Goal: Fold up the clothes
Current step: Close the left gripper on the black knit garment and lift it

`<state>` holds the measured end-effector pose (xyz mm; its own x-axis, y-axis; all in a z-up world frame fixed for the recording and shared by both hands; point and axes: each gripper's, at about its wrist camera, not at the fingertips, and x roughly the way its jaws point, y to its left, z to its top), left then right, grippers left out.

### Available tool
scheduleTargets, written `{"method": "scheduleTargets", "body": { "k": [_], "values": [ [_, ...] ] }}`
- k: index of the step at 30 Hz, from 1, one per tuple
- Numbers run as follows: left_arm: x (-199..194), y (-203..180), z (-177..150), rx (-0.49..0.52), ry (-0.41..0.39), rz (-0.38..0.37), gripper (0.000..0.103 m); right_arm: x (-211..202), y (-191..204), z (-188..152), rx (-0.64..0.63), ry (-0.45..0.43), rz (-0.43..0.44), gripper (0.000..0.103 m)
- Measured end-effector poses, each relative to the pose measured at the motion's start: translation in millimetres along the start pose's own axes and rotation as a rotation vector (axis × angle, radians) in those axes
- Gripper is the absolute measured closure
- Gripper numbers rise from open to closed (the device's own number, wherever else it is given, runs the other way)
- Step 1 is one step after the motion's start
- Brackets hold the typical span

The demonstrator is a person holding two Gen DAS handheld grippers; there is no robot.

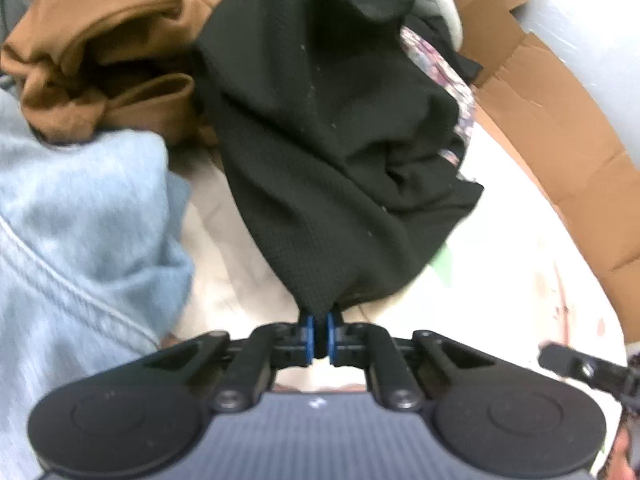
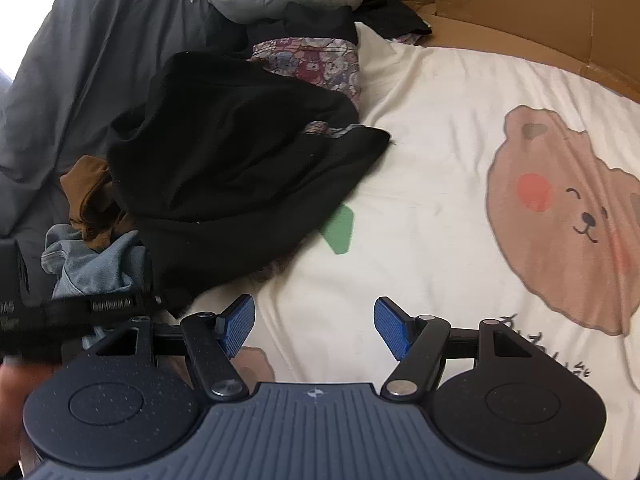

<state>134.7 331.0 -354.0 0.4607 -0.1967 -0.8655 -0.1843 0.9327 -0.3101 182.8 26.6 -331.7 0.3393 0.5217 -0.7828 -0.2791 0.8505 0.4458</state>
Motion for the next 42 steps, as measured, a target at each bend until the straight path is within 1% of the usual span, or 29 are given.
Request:
{"method": "scheduleTargets", "body": {
  "k": [4,11,16,23,28,31,33,34,36,37,38,40,42],
  "values": [
    [-5.3,-2.7,-6.1,0.031,0.007,-0.036,0.099,8.1,7.7,1.8,0.014,0.008,0.017,0.033],
    [-17.5,-1.3,-25.7,0.078,0.044,-0.114,0.100,14.7,17.5,7.6,0.009,0.013,0.030,0.033],
    [-7.3,2.0,-44.1,0.062,0.107,-0.152,0.100,15.1,18.4,6.8,0.009,0.021,0.026,0.033],
    [-4.8,2.7,-65.7,0.095,0.167,-0.167,0.100,13.3,10.4,-5.2,0.025,0.046,0.002,0.033],
    [-6.5,9.6,-80.7,0.085,0.212,-0.188,0.100,8.8,5.5,-10.3,0.034,0.052,-0.006,0.033],
    [-2.7,8.9,-79.4,0.081,0.246,-0.204,0.099,7.3,3.3,-9.9,0.033,0.052,-0.011,0.033],
    [-3.6,7.2,-72.2,0.091,0.254,-0.183,0.096,7.7,1.8,-6.9,0.029,0.048,-0.017,0.033],
    [-7.1,9.6,-67.7,0.099,0.247,-0.167,0.093,7.7,0.7,-4.7,0.029,0.046,-0.019,0.033],
    [-18.4,16.7,-56.1,0.105,0.194,-0.133,0.088,7.7,-2.2,1.1,0.024,0.040,-0.018,0.029],
    [-24.7,20.7,-50.0,0.107,0.163,-0.123,0.081,7.7,-2.8,4.1,0.020,0.034,-0.019,0.026],
    [-30.3,24.1,-43.4,0.117,0.134,-0.107,0.075,8.1,-4.6,7.2,0.017,0.026,-0.021,0.025],
    [-40.3,27.3,-30.3,0.153,0.075,-0.069,0.069,9.3,-6.7,13.3,0.012,0.020,-0.028,0.025],
    [-50.3,29.6,-16.8,0.180,0.028,-0.056,0.065,10.7,-8.5,19.3,0.012,0.014,-0.036,0.025]
  ]
}}
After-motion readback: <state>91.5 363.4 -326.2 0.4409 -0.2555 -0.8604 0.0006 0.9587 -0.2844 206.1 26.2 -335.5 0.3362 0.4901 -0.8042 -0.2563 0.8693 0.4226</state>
